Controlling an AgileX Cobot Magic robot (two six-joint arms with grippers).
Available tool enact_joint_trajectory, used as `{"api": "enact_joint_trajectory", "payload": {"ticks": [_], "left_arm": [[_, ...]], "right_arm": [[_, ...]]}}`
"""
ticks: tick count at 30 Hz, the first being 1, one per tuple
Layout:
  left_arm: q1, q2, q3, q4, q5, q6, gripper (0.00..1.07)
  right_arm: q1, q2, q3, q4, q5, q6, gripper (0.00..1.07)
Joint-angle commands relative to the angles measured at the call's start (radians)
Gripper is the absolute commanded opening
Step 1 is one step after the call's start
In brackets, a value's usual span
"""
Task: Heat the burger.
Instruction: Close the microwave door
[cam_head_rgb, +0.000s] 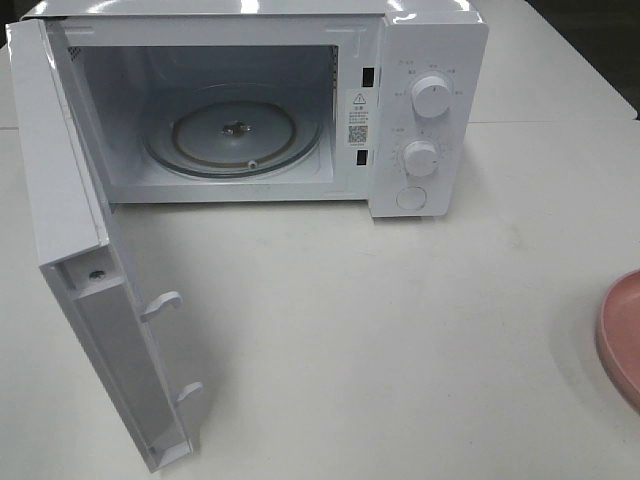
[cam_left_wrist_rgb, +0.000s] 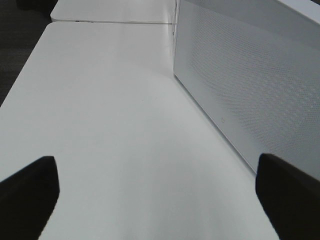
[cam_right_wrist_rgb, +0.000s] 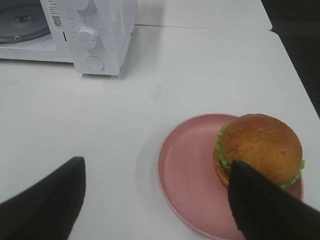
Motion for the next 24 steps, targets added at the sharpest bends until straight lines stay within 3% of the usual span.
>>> {"api": "enact_joint_trajectory", "payload": {"ticks": [1,24], "left_arm": [[0.003,-0.015,0.004,-0.009,-0.009,0.003,1.00],[0.003,-0.015,0.004,-0.009,-0.009,0.003,1.00]], "right_arm": [[-0.004,-0.027,0.003,0.002,-0.003,-0.006,0.76],[-0.004,-0.027,0.003,0.002,-0.003,-0.006,0.76]]}}
